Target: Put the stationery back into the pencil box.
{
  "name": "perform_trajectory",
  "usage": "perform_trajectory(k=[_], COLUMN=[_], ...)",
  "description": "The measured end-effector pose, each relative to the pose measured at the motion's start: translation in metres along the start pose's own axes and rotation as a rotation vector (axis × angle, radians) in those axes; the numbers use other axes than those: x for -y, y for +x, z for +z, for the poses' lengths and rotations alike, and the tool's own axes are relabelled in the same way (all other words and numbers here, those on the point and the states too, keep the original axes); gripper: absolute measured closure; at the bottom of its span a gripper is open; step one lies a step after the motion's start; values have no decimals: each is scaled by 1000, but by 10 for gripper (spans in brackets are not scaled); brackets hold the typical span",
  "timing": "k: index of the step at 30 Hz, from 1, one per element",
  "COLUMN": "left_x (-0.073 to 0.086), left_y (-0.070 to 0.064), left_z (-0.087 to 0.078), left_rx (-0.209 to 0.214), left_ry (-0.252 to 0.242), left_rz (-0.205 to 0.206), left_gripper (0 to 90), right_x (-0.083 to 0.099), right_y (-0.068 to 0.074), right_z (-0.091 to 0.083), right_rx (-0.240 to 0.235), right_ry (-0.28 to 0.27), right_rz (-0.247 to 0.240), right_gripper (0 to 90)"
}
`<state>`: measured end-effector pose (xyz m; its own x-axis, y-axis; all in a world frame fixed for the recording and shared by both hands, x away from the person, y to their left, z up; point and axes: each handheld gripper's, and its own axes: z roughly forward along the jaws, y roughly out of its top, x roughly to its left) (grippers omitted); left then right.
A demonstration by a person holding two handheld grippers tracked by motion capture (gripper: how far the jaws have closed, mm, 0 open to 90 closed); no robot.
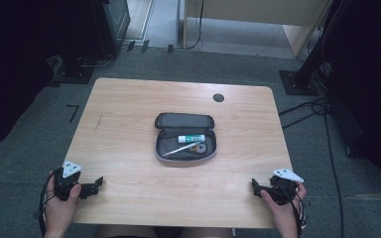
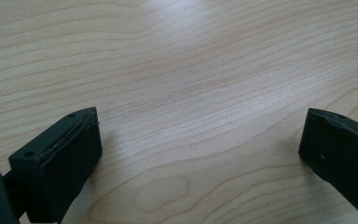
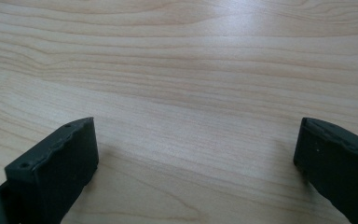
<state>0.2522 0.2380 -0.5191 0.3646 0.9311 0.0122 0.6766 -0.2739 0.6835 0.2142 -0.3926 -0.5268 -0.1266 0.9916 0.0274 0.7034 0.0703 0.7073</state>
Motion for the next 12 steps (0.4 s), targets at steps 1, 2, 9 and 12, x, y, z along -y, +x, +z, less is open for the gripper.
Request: perform_trajectory(k=[1,2,9,12], left_x=[-1,-2,-3,-3], left_y=[-1,-4,-8,-8], left_z=[1,2,3,3], left_rx=[-11,-35,-63,-63], left_ry=[-1,3,2,0], left_rz=[-13,-38,-69,-71], left_gripper=[0,0,0,0], right_x=[0,0,0,1], right_y=[0,0,0,0], right_z=[0,0,-1,-2], right_rx=[-1,0,-3,-3], right_ry=[0,0,-13,-20], right_rz=[-1,-1,-1,-4], right_gripper=[0,0,48,62])
